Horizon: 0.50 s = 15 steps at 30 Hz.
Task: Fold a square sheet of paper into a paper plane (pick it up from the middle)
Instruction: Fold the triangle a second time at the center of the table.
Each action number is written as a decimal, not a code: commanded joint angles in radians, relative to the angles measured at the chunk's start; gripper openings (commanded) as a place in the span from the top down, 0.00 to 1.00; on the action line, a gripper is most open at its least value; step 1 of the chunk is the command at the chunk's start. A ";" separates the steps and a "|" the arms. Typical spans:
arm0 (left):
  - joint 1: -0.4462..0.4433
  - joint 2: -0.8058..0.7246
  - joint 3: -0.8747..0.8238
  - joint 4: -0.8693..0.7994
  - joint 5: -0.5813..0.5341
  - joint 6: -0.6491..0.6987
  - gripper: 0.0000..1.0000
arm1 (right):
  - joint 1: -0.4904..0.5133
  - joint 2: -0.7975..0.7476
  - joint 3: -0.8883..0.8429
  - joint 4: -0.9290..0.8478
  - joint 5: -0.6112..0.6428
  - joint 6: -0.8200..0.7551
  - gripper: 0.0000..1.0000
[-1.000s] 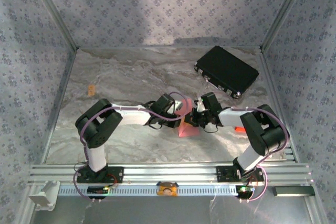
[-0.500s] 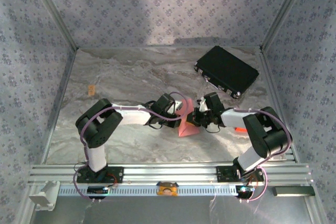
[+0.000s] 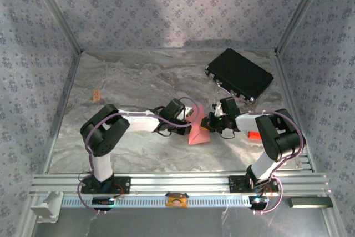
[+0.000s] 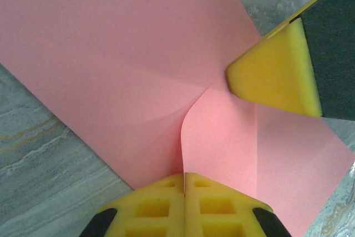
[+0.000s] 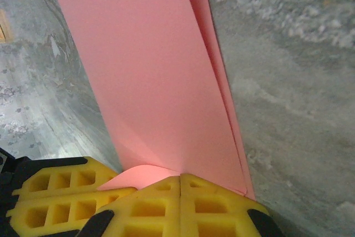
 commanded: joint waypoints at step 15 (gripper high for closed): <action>0.003 0.035 0.011 -0.081 -0.007 0.023 1.00 | -0.076 0.032 0.009 -0.088 -0.002 -0.073 1.00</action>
